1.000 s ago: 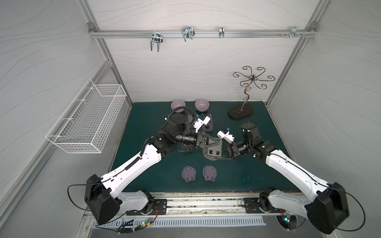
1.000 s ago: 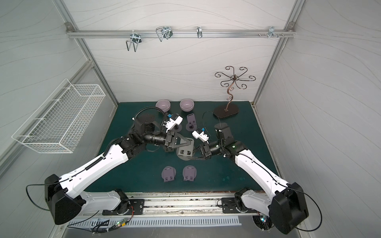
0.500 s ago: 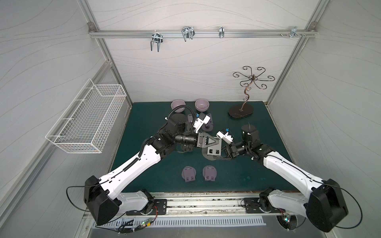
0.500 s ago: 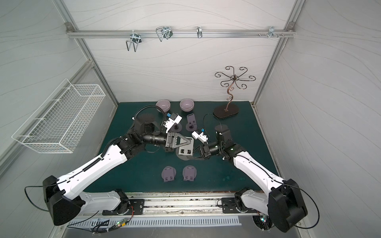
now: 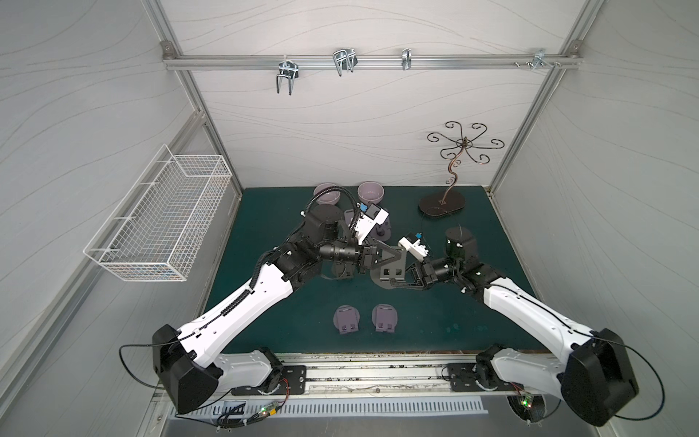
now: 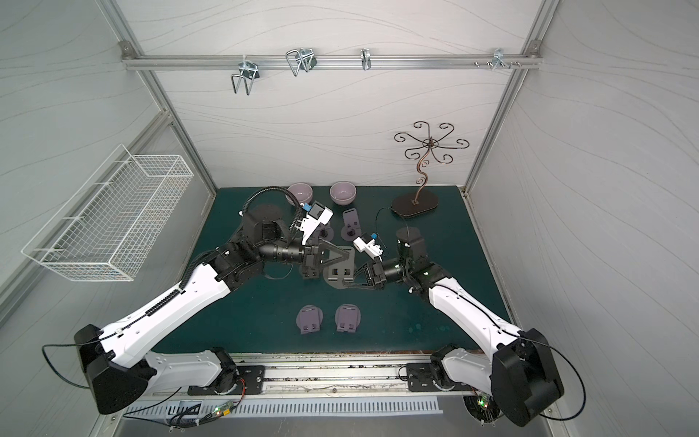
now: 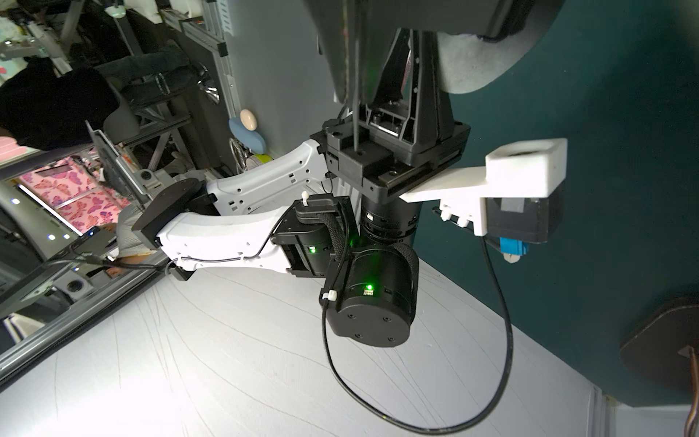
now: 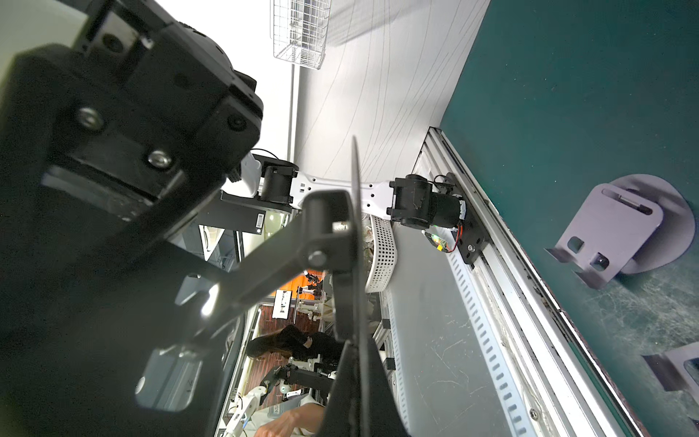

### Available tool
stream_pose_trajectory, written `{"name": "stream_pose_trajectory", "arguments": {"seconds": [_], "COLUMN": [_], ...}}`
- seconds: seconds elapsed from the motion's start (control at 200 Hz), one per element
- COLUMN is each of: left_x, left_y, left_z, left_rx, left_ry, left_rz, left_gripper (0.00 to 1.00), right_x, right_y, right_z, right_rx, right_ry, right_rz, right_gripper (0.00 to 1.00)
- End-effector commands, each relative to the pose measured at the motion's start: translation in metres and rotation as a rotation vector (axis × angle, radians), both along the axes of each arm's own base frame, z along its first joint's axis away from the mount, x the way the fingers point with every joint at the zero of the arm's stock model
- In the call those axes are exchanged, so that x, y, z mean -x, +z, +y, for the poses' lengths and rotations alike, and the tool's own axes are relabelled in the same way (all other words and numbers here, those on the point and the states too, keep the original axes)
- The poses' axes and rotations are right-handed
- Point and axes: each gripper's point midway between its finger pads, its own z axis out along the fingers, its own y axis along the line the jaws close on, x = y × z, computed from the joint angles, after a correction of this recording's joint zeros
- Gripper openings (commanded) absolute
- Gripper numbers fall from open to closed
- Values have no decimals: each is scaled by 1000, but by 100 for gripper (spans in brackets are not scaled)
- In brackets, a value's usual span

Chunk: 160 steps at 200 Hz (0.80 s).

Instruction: Open the phone stand

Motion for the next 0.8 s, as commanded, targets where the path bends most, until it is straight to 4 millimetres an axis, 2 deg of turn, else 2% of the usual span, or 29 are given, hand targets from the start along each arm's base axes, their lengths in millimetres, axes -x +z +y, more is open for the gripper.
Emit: {"name": "stream_pose_trajectory", "arguments": {"seconds": [0.0, 0.16, 0.425, 0.58, 0.795], "left_x": [-41, -52, -53, -45, -19], "left_y": [115, 106, 77, 53, 23], "left_z": [24, 17, 10, 2, -18], "left_rx": [176, 112, 96, 84, 55], "left_ry": [221, 217, 194, 133, -108], "left_rz": [-518, -539, -467, -326, -53], "left_gripper": [0, 0, 0, 0, 0], "right_x": [24, 26, 22, 15, -11], "right_y": [-20, -18, -4, 15, 36], "right_z": [-9, -9, -8, -8, -21], "right_rx": [74, 70, 60, 55, 53], "right_ry": [71, 76, 69, 44, -30], "right_rz": [198, 191, 152, 82, 5], "right_gripper": [0, 0, 0, 0, 0]}}
